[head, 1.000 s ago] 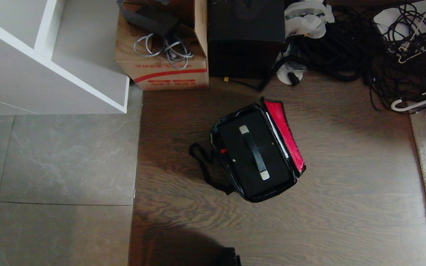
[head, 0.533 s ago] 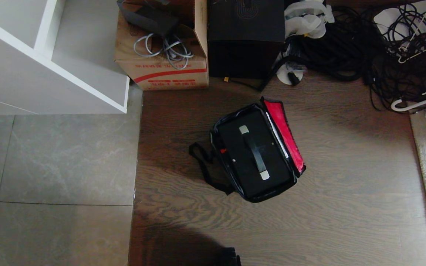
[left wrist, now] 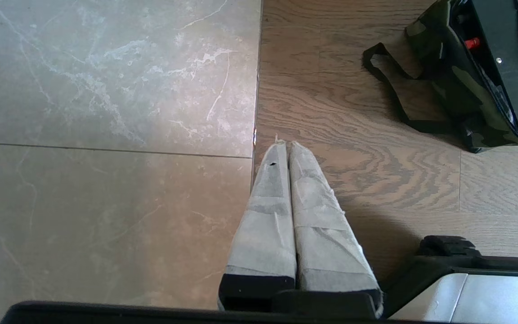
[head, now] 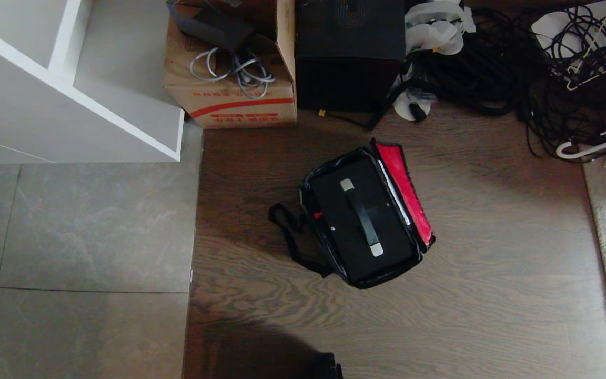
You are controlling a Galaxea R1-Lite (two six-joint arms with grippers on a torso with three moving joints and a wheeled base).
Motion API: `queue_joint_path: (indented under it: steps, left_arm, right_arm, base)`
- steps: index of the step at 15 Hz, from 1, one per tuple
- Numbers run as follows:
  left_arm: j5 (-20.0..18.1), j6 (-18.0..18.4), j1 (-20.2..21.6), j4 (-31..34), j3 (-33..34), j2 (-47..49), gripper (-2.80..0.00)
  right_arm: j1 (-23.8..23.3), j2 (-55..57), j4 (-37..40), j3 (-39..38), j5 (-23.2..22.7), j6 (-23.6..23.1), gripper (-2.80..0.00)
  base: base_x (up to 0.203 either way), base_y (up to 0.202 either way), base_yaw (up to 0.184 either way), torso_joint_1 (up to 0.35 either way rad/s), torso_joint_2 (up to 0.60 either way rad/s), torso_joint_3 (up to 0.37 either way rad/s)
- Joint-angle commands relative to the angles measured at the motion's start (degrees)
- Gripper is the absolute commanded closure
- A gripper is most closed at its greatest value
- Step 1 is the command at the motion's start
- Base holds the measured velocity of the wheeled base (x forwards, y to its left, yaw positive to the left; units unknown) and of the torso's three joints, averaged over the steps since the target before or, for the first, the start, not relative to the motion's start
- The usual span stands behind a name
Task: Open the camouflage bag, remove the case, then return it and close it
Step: Close the top of the storage box
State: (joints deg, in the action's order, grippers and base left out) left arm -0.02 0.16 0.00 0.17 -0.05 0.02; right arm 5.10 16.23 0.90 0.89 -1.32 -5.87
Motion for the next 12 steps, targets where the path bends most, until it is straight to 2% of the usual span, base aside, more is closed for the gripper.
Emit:
queue_joint_path:
  steps: [1,4,6,10,12]
  left_arm:
    - [0.0,0.0,0.0,0.0,0.0,0.1,0.0]
    - [0.0,0.0,0.0,0.0,0.0,0.1,0.0]
    - [0.0,0.0,0.0,0.0,0.0,0.1,0.0]
    - [0.0,0.0,0.0,0.0,0.0,0.1,0.0]
    - [0.0,0.0,0.0,0.0,0.0,0.1,0.0]
  right_arm:
    - [0.0,0.3,0.6,0.2,0.0,0.2,0.0]
    - [-4.4,-2.6,0.9,-0.1,0.1,0.4,0.0]
    - [-3.6,-4.2,0.9,-0.1,0.2,0.7,0.0]
    - [-4.5,-15.7,0.9,-0.1,0.2,0.4,0.0]
    - [-4.6,-16.2,1.1,-0.2,0.2,0.9,0.0]
  base:
    - [0.0,0.0,0.0,0.0,0.0,0.0]
    - [0.0,0.0,0.0,0.0,0.0,0.0]
    - [0.0,0.0,0.0,0.0,0.0,0.0]
    - [0.0,0.0,0.0,0.0,0.0,0.0]
    - [0.0,0.0,0.0,0.0,0.0,0.0]
